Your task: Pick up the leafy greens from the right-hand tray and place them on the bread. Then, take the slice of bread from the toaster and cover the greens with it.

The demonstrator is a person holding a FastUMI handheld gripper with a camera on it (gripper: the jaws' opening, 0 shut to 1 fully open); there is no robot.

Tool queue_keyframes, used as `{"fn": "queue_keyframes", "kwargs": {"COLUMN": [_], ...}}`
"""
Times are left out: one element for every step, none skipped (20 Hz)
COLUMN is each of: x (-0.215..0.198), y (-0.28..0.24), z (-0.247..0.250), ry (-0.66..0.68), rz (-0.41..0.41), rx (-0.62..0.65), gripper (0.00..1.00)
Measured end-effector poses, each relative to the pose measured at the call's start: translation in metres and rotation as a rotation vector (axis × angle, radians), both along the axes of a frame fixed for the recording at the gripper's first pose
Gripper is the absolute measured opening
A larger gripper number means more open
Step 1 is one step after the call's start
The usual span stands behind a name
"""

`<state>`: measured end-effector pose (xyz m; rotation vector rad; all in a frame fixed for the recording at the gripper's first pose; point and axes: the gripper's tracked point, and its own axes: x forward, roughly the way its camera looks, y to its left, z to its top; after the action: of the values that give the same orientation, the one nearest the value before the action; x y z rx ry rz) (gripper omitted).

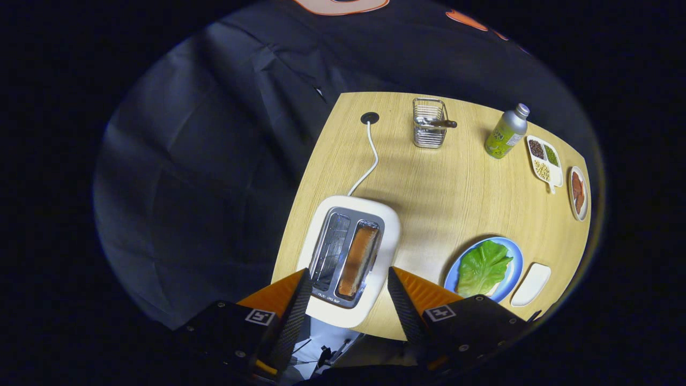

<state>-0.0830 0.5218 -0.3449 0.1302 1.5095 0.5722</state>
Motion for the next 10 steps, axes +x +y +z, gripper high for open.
{"fn": "queue_keyframes", "kwargs": {"x": [-0.001, -0.003, -0.003, -0.003, -0.004, -0.005, -0.005, -0.005, -0.003, -0.004], "y": [0.003, 0.005, 0.007, 0.009, 0.008, 0.008, 0.008, 0.007, 0.005, 0.003], "z": [-0.002, -0.004, -0.005, -0.008, -0.012, -0.014, -0.018, -0.021, -0.025, -0.028], "ry": [0.01, 0.017, 0.022, 0.027, 0.035, 0.044, 0.049, 0.049, 0.046, 0.048], "rz": [0.0, 0.004, 0.007, 0.009, 0.006, 0.001, -0.003, -0.006, -0.009, -0.013], "rx": [-0.002, -0.004, -0.013, -0.018, -0.029, -0.034, -0.043, -0.054, -0.066, -0.073], "gripper": [0.81, 0.78, 0.72, 0.67, 0.62, 0.59, 0.53, 0.5, 0.44, 0.39]}}
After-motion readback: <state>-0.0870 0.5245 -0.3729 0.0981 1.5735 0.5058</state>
